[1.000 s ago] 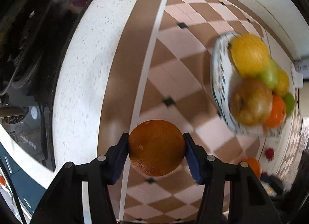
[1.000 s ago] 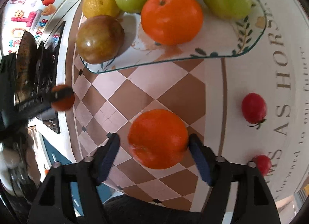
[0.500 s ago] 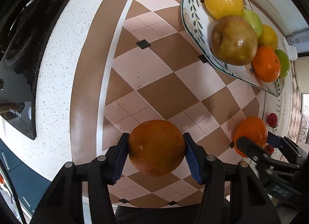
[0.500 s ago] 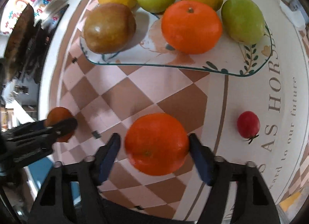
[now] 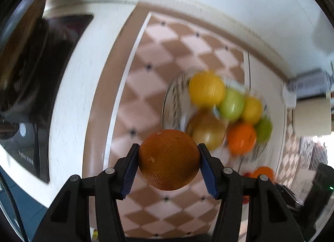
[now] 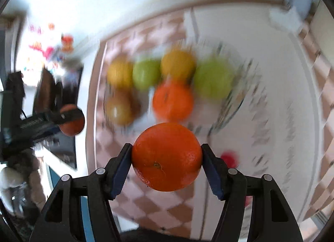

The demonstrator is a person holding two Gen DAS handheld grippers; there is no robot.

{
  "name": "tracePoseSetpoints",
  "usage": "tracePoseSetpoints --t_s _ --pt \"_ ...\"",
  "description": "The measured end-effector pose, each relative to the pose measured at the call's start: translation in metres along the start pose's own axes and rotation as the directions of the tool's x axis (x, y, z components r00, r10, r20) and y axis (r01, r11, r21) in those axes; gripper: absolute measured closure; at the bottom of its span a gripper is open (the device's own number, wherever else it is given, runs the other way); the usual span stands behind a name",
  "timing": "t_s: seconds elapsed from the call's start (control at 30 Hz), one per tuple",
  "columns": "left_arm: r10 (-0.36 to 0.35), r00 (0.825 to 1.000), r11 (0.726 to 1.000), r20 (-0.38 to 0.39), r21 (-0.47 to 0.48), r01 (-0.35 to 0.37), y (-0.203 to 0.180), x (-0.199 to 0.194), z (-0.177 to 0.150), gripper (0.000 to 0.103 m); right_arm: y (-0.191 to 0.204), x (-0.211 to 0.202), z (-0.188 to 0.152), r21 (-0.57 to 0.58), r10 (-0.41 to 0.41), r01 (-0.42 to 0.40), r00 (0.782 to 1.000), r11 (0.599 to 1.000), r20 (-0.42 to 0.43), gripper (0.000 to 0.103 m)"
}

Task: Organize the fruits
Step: 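Carry both oranges onto the white plate and open both tools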

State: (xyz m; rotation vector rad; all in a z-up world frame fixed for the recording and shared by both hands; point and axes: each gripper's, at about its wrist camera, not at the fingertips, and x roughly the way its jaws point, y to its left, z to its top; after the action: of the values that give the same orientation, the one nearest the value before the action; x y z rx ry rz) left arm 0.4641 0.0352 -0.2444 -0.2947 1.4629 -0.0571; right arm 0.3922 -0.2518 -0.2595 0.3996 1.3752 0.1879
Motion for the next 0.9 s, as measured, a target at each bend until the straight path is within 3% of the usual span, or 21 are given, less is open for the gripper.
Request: tracePoseSetpoints --t_s 0.17,0.4,0.63,0.77,0.9 --pt "0.032 0.999 0.999 -0.028 0.0 -0.032 -0.002 0.02 0.047 0.05 -0.027 -0.013 0.071 0.023 -0.085 0.084 0.994 0.996 0.073 0.035" --pt "0.057 0.989 0.998 -0.14 -0.013 -0.059 0.003 0.062 0.064 0.05 -0.044 0.031 0.139 -0.004 -0.155 0.155 0.988 0.988 0.015 0.035" --pt "0.055 0.985 0.998 -0.162 -0.023 -0.06 0.003 0.073 0.064 0.05 -0.024 0.066 0.142 -0.096 -0.221 0.22 0.975 0.971 -0.003 0.035" --pt "0.049 0.984 0.998 -0.172 -0.033 -0.055 0.005 0.074 0.065 0.05 -0.017 0.076 0.138 -0.083 -0.171 0.167 0.984 0.983 -0.043 0.035" --pt "0.038 0.982 0.998 -0.185 -0.041 -0.046 0.004 0.074 0.065 0.05 -0.012 0.077 0.132 -0.103 -0.19 0.183 0.98 0.978 -0.061 0.035"
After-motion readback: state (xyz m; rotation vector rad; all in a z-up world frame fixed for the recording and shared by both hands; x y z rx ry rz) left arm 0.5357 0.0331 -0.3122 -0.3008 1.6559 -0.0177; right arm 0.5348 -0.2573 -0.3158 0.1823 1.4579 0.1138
